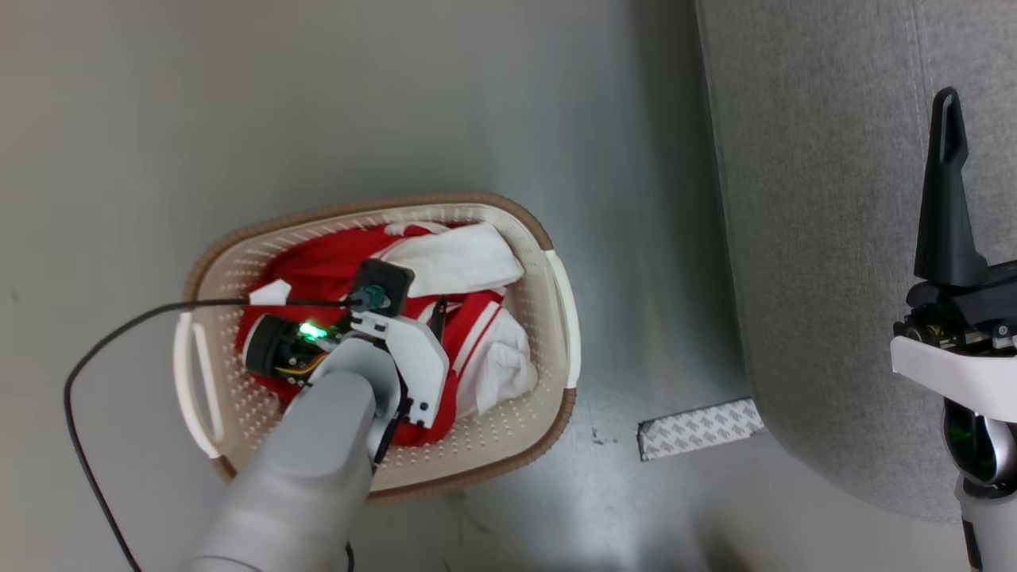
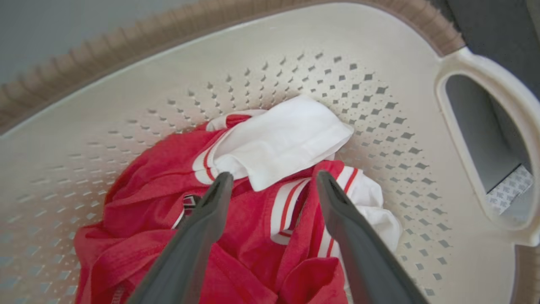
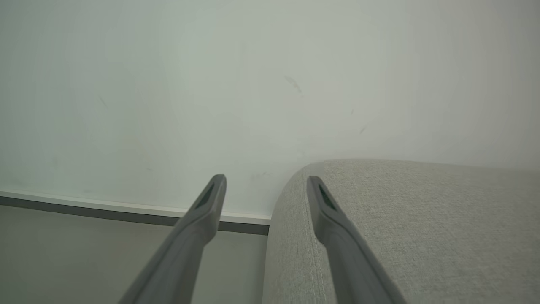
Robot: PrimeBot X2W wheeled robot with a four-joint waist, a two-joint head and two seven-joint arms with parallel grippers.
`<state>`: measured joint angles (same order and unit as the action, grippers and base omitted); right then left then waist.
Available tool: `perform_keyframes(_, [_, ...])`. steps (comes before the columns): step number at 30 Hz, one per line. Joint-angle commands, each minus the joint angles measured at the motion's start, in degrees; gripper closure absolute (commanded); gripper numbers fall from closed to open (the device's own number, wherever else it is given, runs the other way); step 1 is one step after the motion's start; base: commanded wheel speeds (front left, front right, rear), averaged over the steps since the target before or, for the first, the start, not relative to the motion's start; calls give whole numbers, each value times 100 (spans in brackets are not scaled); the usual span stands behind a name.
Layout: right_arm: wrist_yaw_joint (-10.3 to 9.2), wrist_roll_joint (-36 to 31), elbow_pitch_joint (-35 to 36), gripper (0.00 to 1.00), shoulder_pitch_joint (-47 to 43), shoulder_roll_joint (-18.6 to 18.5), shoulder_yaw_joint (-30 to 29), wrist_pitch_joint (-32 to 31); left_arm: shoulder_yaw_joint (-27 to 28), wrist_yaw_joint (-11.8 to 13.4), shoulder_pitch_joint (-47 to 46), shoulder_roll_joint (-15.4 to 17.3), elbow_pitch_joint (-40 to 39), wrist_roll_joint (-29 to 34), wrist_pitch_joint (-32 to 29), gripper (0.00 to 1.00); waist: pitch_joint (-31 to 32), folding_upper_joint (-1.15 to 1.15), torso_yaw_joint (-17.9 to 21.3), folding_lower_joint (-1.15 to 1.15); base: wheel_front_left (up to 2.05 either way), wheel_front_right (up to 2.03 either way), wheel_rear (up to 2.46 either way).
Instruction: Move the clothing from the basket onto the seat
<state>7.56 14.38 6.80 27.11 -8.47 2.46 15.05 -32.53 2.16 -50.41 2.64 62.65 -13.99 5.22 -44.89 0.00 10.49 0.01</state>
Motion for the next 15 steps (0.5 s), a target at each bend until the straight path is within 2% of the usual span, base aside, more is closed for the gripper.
perform_keyframes(1, [-14, 74, 59, 0, 100, 38, -7, 20, -18, 10, -68, 43, 93, -46, 27, 0, -185, 0, 126, -1, 0, 0, 0])
perform_keyframes(8, [-14, 98, 91, 0, 45, 94, 75, 20, -68, 123, -201, 44, 471, -129, 66, 0, -291, 0, 194, -1, 0, 0, 0])
perform_keyframes(15, [-14, 133, 92, 0, 109, 194, 172, 20, -151, -43, -304, 44, 655, -308, -83, 0, -459, 0, 279, -1, 0, 0, 0])
